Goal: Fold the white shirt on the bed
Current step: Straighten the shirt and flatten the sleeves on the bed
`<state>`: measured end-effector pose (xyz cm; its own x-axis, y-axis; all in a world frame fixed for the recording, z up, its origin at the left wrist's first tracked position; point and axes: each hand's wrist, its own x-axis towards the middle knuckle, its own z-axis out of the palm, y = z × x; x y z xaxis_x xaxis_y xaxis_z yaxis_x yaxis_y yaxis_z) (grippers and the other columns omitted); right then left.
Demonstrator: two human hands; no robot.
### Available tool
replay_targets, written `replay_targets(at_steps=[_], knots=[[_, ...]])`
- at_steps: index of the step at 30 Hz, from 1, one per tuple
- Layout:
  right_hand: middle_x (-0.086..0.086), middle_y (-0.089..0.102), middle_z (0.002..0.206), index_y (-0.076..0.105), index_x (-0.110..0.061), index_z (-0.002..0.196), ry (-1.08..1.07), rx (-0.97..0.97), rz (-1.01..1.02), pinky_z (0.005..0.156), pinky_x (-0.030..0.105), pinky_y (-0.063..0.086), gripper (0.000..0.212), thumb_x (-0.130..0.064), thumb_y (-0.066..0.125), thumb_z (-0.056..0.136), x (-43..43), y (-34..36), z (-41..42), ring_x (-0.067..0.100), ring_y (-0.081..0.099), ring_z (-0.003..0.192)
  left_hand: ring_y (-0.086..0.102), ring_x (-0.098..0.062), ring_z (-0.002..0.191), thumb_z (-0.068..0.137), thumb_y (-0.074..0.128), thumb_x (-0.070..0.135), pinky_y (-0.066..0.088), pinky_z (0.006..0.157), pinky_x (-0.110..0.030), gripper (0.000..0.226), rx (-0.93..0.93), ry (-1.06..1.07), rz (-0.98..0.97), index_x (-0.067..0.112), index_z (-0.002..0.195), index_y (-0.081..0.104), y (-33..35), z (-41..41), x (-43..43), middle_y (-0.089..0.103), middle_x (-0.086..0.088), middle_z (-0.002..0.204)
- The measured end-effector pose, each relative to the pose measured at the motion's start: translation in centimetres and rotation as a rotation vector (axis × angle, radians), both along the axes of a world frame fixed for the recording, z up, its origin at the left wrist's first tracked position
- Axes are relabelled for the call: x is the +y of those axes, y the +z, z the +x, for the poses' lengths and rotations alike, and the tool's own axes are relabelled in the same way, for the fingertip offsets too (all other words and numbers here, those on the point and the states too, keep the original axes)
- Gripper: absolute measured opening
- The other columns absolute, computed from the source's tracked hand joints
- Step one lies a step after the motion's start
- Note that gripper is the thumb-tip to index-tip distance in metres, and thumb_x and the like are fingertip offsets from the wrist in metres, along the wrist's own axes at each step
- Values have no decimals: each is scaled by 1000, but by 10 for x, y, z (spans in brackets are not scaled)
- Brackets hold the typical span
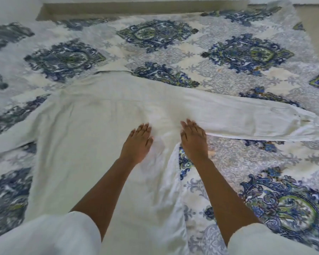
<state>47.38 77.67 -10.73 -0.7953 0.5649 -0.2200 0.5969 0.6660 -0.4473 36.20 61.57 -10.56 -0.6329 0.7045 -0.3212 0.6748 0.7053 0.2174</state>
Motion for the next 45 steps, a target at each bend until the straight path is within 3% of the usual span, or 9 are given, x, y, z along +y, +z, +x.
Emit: replay_targets(at_steps=[5, 12, 21, 24, 27, 31, 36, 40, 45], knots=[[6, 60, 127, 60, -11, 122, 40, 143, -104, 100, 39, 39, 35, -14, 39, 94, -61, 25, -23, 29, 47, 120, 24, -13, 142, 101, 25, 29, 19, 115, -29, 47, -80, 153, 145, 12, 143, 34, 23, -12, -63, 32, -1, 152], [-2, 60, 125, 60, -17, 121, -50, 143, -319, 96, 29, 40, 32, -12, 41, 95, -189, 27, -86, 18, 53, 117, 50, -20, 120, 96, 41, 16, 42, 94, -34, 33, -15, 318, 274, 12, 126, 54, 42, -66, -207, 56, -1, 129], [7, 64, 96, 63, -15, 111, -114, 102, -653, 82, 36, 51, 30, -6, 42, 92, -342, 23, -176, 26, 63, 76, 39, -33, 125, 87, 54, 18, 42, 96, -40, 56, 222, 746, 57, 5, 138, 35, 42, -155, -398, 31, -15, 143], [8, 64, 105, 61, -16, 115, -45, 34, -689, 80, 34, 50, 30, -8, 41, 93, -370, 21, -206, 29, 64, 89, 30, -37, 130, 89, 55, 23, 37, 99, -45, 66, 162, 1040, -32, 3, 143, 23, 35, -170, -439, 22, -18, 147], [13, 63, 119, 60, -20, 117, 0, -15, -685, 88, 40, 47, 32, -11, 42, 93, -385, 11, -230, 33, 60, 107, 35, -38, 125, 84, 62, 39, 40, 94, -47, 71, 49, 1184, -105, 2, 136, 31, 27, -182, -466, 35, -19, 138], [16, 62, 114, 57, -13, 119, -4, -69, -666, 85, 39, 47, 31, -11, 44, 91, -396, -1, -250, 32, 60, 102, 37, -37, 125, 79, 63, 55, 36, 97, -44, 75, -163, 1192, -113, 2, 128, 41, 23, -192, -487, 45, -18, 132], [3, 52, 84, 52, -18, 107, -138, -127, -878, 49, 20, 33, 25, -3, 46, 88, -393, 1, -254, 12, 45, 60, 53, -29, 97, 78, 68, 45, 43, 84, -37, 56, -572, 1351, 417, 0, 108, 54, 39, -201, -509, 56, -17, 107], [4, 48, 65, 53, -11, 104, -297, -35, -1075, 45, 21, 31, 23, 4, 43, 90, -383, 13, -251, 12, 41, 51, 52, -26, 79, 88, 58, 21, 38, 67, -32, 15, -188, 1187, 227, 6, 85, 56, 51, -203, -509, 54, -11, 80], [4, 58, 78, 57, -10, 102, -376, 19, -1044, 61, 25, 42, 20, -1, 43, 92, -368, 21, -231, 14, 54, 65, 54, -35, 89, 89, 46, 5, 44, 57, -39, 16, 533, 1062, 167, 2, 103, 52, 67, -208, -500, 50, -20, 110]])
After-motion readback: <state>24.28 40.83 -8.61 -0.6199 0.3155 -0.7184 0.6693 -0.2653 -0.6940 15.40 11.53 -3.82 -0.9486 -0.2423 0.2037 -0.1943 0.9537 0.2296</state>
